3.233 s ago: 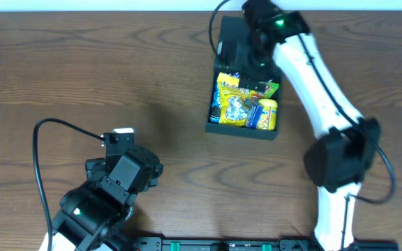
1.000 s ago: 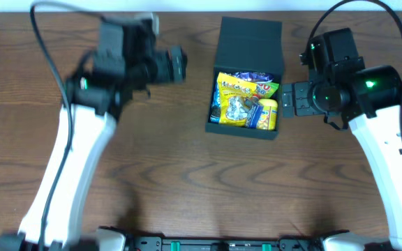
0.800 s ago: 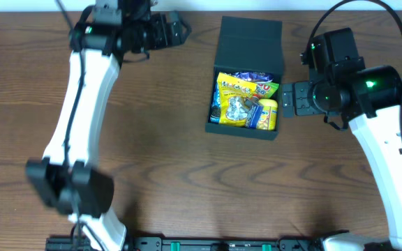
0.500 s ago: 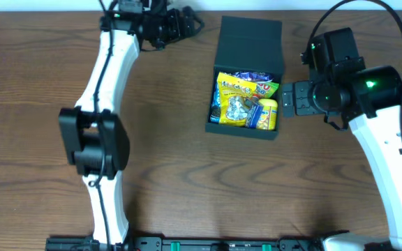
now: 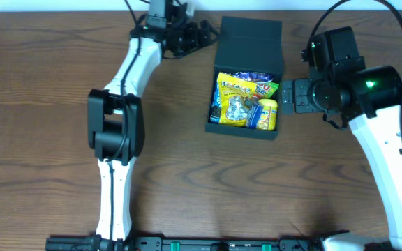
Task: Pack container
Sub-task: 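Raise the left gripper toward the box's open lid, then push the open lid forward with the left gripper to close it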
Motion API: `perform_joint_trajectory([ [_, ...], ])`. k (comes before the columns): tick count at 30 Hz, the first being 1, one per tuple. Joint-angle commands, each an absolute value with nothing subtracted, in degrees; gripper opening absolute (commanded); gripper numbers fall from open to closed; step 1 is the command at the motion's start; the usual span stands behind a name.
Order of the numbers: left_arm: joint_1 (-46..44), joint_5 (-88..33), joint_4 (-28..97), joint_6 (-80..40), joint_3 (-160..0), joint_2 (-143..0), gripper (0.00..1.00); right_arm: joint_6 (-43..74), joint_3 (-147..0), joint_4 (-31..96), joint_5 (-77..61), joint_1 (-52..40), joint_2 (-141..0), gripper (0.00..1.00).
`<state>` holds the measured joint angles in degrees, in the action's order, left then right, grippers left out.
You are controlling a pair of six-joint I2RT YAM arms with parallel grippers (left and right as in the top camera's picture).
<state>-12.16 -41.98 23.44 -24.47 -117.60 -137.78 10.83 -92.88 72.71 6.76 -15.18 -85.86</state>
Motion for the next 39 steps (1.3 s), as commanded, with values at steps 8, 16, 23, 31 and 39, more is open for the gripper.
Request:
perform_joint_trajectory([
  [8, -14.2, -40.07, 20.03, -28.51, -119.0, -142.52, 0.95, 12.01, -92.71, 72.6, 7.51, -14.92, -85.82, 0.99],
  [16, -15.38, -42.0, 17.54, -28.32, -119.0, -142.52, 0.95, 12.51, -91.37, 71.26, 7.49, -14.92, -85.82, 0.99],
  [23, -16.91, -42.33, 17.43, -28.05, -119.0, -142.52, 0.95, 13.3, -88.09, 69.58, 7.49, -14.92, -85.82, 0.99],
  [31, -17.96, -50.37, 14.28, -25.69, -119.0, -142.52, 0.95, 13.3, -87.9, 69.04, 7.53, -14.92, -85.82, 0.99],
  [39, -17.61, -61.69, 9.56, -22.55, -119.0, -142.52, 0.95, 13.28, -87.9, 68.93, 8.54, -14.92, -85.82, 0.99],
])
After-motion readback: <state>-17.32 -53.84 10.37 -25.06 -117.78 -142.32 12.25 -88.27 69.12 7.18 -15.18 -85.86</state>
